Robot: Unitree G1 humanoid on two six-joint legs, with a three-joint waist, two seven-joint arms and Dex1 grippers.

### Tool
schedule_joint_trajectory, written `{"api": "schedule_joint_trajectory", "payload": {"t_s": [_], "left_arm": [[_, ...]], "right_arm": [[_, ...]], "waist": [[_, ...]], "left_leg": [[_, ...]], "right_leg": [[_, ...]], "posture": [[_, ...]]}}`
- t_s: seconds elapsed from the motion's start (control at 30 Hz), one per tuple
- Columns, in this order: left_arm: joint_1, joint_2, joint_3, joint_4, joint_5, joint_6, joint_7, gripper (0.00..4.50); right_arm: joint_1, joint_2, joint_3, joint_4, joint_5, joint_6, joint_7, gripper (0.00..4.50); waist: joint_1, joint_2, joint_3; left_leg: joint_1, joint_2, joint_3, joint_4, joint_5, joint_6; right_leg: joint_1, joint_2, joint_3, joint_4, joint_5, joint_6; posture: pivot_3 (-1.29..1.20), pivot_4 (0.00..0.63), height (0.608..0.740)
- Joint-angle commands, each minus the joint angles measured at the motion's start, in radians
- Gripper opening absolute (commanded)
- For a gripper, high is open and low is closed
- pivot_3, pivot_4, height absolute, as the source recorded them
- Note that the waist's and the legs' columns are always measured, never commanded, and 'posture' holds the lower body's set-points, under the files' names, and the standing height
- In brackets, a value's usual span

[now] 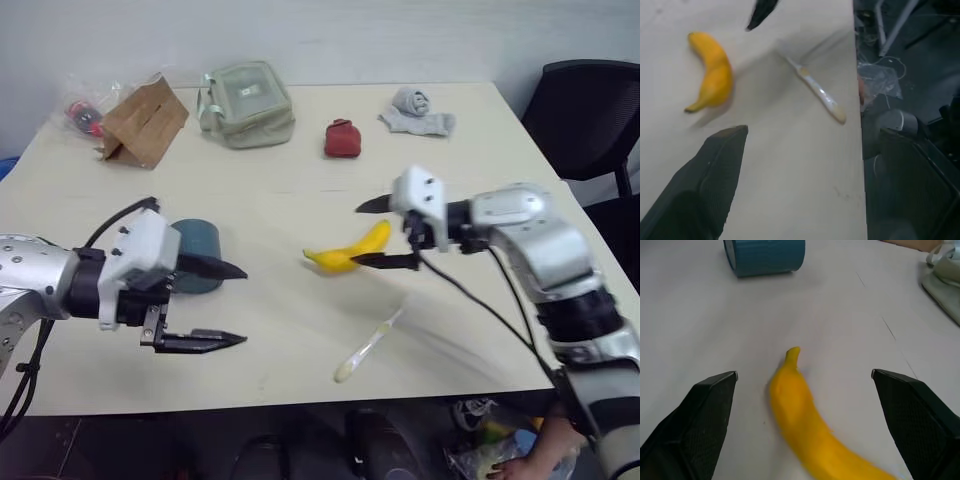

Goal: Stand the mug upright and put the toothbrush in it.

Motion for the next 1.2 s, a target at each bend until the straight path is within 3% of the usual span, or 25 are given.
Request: {"api": "schedule_joint_trajectory", "payload": {"t_s": [0.03, 0.47, 0.7, 0.77, 0.8, 0.97, 1.2], "left_arm": [[0.0, 0.017, 0.007, 0.006, 0.04, -0.033, -0.017, 4.37], [0.066, 0.024, 0.105, 0.089, 0.102, -0.061, -0.048, 4.37], [0.058, 0.006, 0.098, 0.097, 0.12, -0.076, -0.034, 4.5], [0.049, -0.001, 0.091, 0.098, 0.12, -0.08, -0.029, 4.5], [0.042, -0.005, 0.085, 0.099, 0.118, -0.08, -0.025, 4.5], [-0.009, -0.047, 0.066, 0.097, 0.082, -0.053, 0.005, 4.5], [-0.077, -0.121, -0.014, 0.082, 0.068, -0.043, 0.042, 4.5]], "right_arm": [[-0.012, 0.032, 0.052, 0.067, -0.095, -0.102, -0.008, 4.5], [-0.07, 0.18, 0.133, 0.495, -0.317, -0.372, -0.052, 4.5], [-0.072, 0.186, 0.105, 0.572, -0.311, -0.42, -0.024, 2.39], [-0.061, 0.182, 0.098, 0.556, -0.306, -0.409, -0.017, 1.89], [-0.051, 0.181, 0.086, 0.533, -0.298, -0.4, -0.023, 1.85], [0.047, 0.122, -0.052, 0.292, -0.197, -0.177, -0.033, 1.85], [0.279, -0.152, -0.395, 0.108, -0.196, 0.014, -0.233, 1.85]], "waist": [[-0.001, 0.0, 0.0], [-0.026, 0.0, 0.003], [-0.024, 0.0, 0.003], [-0.024, 0.0, 0.003], [-0.023, 0.0, 0.003], [-0.016, 0.0, 0.003], [0.012, 0.002, 0.004]], "left_leg": [[-0.002, 0.0, 0.0, 0.0, 0.0, 0.0], [-0.009, 0.0, -0.002, 0.015, -0.001, 0.002], [-0.007, 0.0, -0.002, 0.015, -0.001, 0.002], [-0.007, 0.0, -0.003, 0.015, -0.001, 0.002], [-0.007, 0.0, -0.003, 0.015, -0.001, 0.002], [-0.01, 0.0, -0.006, 0.016, -0.001, 0.002], [-0.011, -0.002, -0.006, 0.016, -0.002, 0.003]], "right_leg": [[-0.002, 0.0, 0.0, 0.0, 0.0, 0.0], [-0.005, 0.003, -0.002, 0.007, 0.001, 0.001], [-0.003, 0.0, -0.002, 0.01, 0.001, 0.001], [-0.003, -0.001, -0.002, 0.01, 0.001, 0.001], [-0.003, -0.001, -0.002, 0.01, 0.001, 0.001], [-0.003, -0.002, -0.003, 0.009, 0.001, 0.001], [-0.003, -0.002, -0.003, 0.008, 0.001, 0.003]], "posture": [[0.0, 0.15, 0.74], [0.0, 0.15, 0.74], [0.0, 0.15, 0.74], [0.0, 0.15, 0.74], [0.0, 0.15, 0.74], [0.0, 0.15, 0.74], [0.0, 0.15, 0.74]]}}
